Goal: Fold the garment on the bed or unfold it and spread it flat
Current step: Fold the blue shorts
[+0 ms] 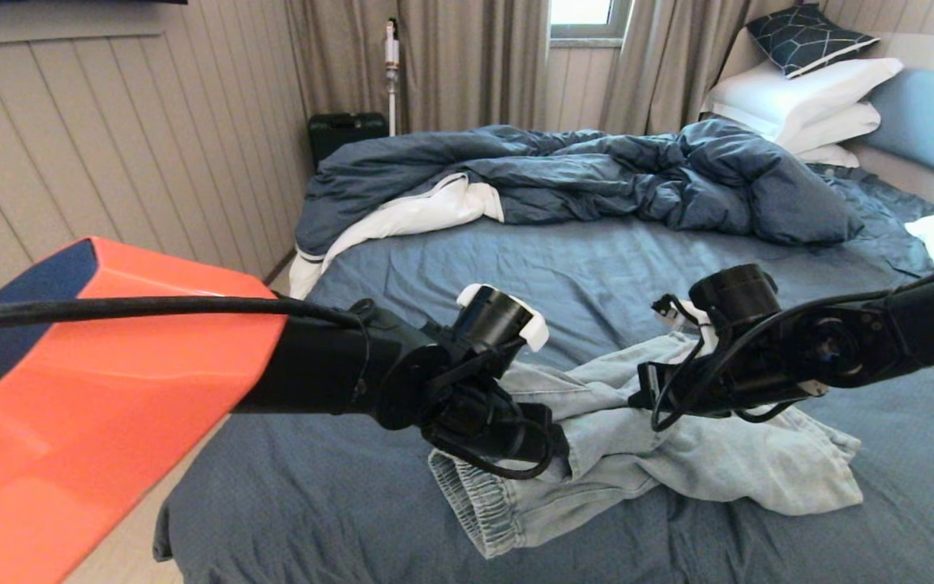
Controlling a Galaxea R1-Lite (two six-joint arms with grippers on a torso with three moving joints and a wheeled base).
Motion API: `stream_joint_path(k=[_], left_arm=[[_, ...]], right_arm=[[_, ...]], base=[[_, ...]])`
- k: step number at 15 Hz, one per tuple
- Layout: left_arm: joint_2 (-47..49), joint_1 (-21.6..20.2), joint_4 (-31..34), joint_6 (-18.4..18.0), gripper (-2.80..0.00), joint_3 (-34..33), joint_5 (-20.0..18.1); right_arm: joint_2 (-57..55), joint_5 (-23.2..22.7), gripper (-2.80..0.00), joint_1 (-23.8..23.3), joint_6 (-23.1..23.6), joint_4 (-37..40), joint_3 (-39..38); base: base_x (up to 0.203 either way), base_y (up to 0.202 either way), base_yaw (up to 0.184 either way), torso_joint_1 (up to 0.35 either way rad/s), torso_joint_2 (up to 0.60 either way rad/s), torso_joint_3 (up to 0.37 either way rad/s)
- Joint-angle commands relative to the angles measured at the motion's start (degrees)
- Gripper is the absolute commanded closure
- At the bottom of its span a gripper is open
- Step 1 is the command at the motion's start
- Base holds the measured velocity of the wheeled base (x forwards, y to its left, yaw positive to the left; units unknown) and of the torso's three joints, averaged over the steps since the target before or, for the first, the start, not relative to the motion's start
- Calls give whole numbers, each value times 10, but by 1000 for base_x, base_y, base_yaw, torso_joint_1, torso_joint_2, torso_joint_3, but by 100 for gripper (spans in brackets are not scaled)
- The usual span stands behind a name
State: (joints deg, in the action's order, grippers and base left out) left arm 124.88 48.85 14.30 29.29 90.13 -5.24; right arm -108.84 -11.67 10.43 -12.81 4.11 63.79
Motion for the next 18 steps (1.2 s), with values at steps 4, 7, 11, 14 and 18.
stream_joint_path(k=[4,7,11,14,18], left_arm=[[24,-18,-3,2,0,2,8],[37,-20,-33,2,0,-3,8],[18,-18,-45,5,0,-50,7],[-17,-13,-63,5,0,-111,4],[-79,5,-107,5,0,-208,3]], right_arm=[[-30,2,0,9,-1,1,21],[-59,21,0,30,-1,1,37],[-113,40,0,43,-1,6,93],[-155,72,0,52,-1,6,134],[-191,116,0,58,-43,6,226]], base=[[0,0,0,0,0,0],[0,0,0,0,0,0],[0,0,0,0,0,0],[0,0,0,0,0,0],[0,0,0,0,0,0]])
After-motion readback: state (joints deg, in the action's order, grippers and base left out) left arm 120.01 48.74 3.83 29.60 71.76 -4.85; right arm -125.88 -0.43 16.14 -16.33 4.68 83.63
